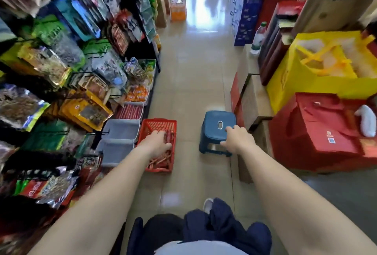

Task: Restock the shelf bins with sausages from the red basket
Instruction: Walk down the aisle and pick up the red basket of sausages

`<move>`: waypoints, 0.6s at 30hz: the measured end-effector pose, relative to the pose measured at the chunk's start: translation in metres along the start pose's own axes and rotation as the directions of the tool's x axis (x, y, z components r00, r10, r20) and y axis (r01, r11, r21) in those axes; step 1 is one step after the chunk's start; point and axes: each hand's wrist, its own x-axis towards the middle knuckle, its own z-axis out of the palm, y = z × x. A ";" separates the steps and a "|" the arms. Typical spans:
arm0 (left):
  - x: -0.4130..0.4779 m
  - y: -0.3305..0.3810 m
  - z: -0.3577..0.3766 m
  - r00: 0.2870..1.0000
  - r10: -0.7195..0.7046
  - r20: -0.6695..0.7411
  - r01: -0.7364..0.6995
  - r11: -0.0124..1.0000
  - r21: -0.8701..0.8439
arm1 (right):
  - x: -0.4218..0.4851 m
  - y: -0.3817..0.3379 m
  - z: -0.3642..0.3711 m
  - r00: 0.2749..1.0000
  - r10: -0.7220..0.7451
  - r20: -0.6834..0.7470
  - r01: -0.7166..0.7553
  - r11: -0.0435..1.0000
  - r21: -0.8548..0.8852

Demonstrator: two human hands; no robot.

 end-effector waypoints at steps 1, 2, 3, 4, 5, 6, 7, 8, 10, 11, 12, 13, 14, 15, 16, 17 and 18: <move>0.015 0.007 -0.013 1.000 0.008 -0.012 -0.008 1.000 -0.015 | 0.020 0.000 -0.014 1.000 0.001 0.008 -0.001 1.000 0.009; 0.028 0.014 -0.025 1.000 0.015 -0.027 -0.016 1.000 -0.027 | 0.039 -0.001 -0.026 1.000 0.001 0.013 -0.001 1.000 0.021; 0.042 0.020 -0.036 0.999 0.019 -0.039 -0.020 0.999 -0.039 | 0.058 -0.004 -0.037 1.000 -0.004 0.012 0.004 1.000 0.031; 0.057 0.025 -0.047 0.999 0.023 -0.046 -0.025 0.999 -0.046 | 0.078 -0.008 -0.048 1.000 -0.012 0.016 0.011 0.999 0.035; 0.072 0.028 -0.058 0.999 0.018 -0.041 -0.020 0.998 -0.052 | 0.097 -0.013 -0.057 0.999 -0.023 0.023 0.023 0.999 0.034; 0.086 0.029 -0.067 0.999 0.014 -0.034 -0.016 0.999 -0.052 | 0.114 -0.019 -0.066 0.999 -0.039 0.029 0.038 0.999 0.034; 0.102 0.028 -0.076 1.000 0.005 -0.018 -0.006 0.999 -0.051 | 0.132 -0.025 -0.075 0.998 -0.054 0.033 0.053 0.998 0.037; 0.119 0.027 -0.084 1.000 -0.002 -0.001 0.002 0.999 -0.045 | 0.149 -0.030 -0.083 0.997 -0.064 0.031 0.062 0.997 0.039; 0.155 0.023 -0.100 1.000 -0.014 0.023 0.015 0.999 -0.034 | 0.182 -0.042 -0.097 0.998 -0.065 0.022 0.064 0.997 0.036; 0.174 0.021 -0.110 0.999 -0.020 0.031 0.021 0.999 -0.028 | 0.199 -0.047 -0.103 0.998 -0.059 0.023 0.059 0.998 0.034; 0.194 0.019 -0.121 0.999 -0.021 0.037 0.022 1.000 -0.022 | 0.217 -0.052 -0.109 0.998 -0.049 0.030 0.048 0.998 0.035; 0.215 0.016 -0.131 0.999 -0.021 0.047 0.022 1.000 -0.016 | 0.235 -0.057 -0.116 0.999 -0.037 0.035 0.036 0.999 0.033; 0.237 0.013 -0.144 0.998 -0.015 0.057 0.016 1.000 -0.013 | 0.254 -0.062 -0.123 0.999 -0.027 0.040 0.026 0.999 0.026; 0.255 0.011 -0.154 0.998 -0.009 0.065 0.010 1.000 -0.013 | 0.269 -0.066 -0.130 0.999 -0.017 0.048 0.016 1.000 0.014; 0.274 0.009 -0.166 0.998 0.000 0.069 0.001 1.000 -0.013 | 0.285 -0.070 -0.139 0.999 -0.001 0.052 0.001 1.000 0.003; 0.295 0.007 -0.182 0.997 0.009 0.074 -0.008 1.000 -0.013 | 0.304 -0.077 -0.150 0.998 0.022 0.057 -0.022 1.000 0.001; 0.314 0.006 -0.198 0.997 0.019 0.079 -0.018 1.000 -0.012 | 0.321 -0.085 -0.162 0.997 0.040 0.061 -0.040 0.999 0.002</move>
